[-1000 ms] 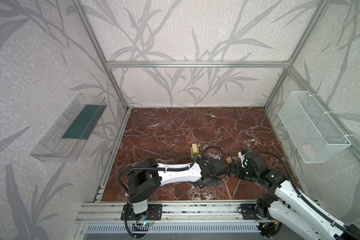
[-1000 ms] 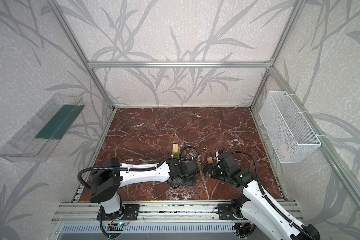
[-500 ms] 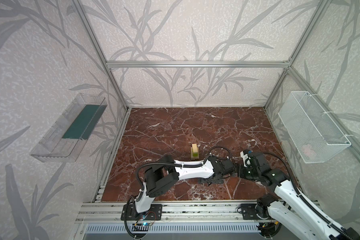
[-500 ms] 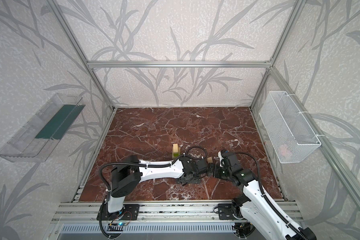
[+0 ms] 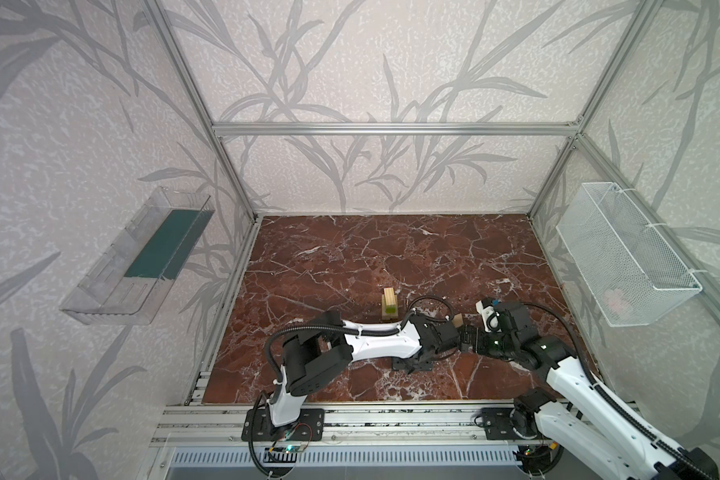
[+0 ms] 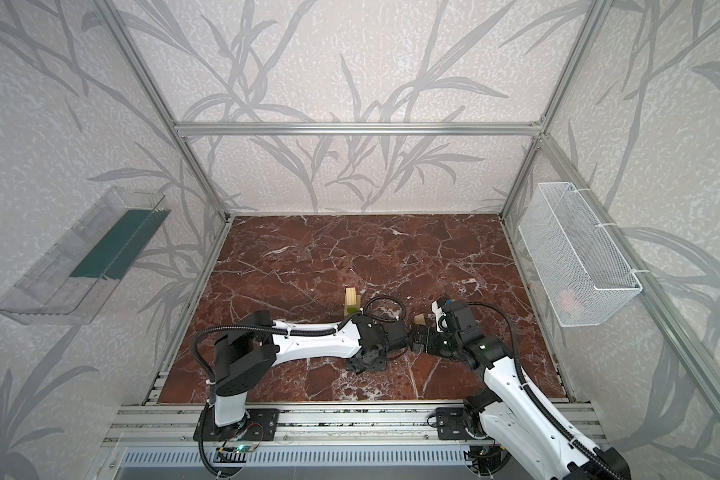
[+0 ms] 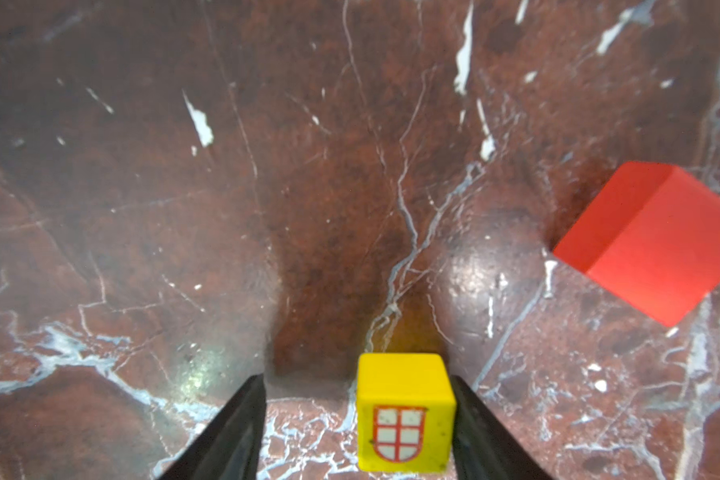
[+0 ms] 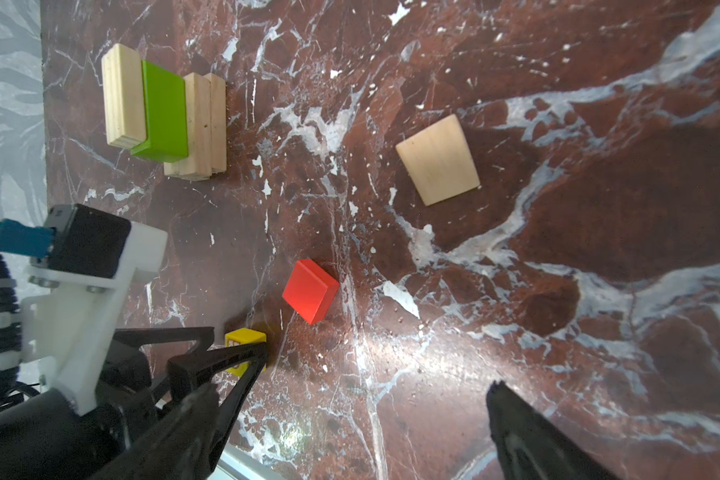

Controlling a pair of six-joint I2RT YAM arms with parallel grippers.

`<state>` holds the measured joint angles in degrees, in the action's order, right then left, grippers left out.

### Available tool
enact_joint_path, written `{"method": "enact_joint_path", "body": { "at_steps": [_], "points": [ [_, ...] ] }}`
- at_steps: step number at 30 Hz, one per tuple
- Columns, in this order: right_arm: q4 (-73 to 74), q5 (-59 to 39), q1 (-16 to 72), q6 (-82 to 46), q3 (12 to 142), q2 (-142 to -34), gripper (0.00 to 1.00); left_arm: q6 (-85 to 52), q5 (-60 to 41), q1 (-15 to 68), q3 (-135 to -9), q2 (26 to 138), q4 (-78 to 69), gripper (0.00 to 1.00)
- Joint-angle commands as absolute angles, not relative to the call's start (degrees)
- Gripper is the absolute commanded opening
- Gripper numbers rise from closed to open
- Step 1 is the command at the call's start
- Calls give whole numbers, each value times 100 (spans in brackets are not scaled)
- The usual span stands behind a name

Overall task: Build the wood block tower
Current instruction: 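Grasp the yellow shield cube with the left gripper while the right gripper hovers nearby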

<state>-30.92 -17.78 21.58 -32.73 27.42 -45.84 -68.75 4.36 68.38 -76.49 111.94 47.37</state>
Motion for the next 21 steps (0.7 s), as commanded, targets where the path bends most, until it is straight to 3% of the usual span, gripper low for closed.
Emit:
{"method": "enact_joint_path", "body": {
  "at_steps": [1,21],
  "points": [
    [-2909,-1960,2127,-3215,2663,-4621,99,-6717,397,6785,-7649,11006,4634,62],
    [-3056,-2168,2127,-3199,2645,-4483,99,-6640,83,6820,-7731,11137,4493,33]
  ]
}}
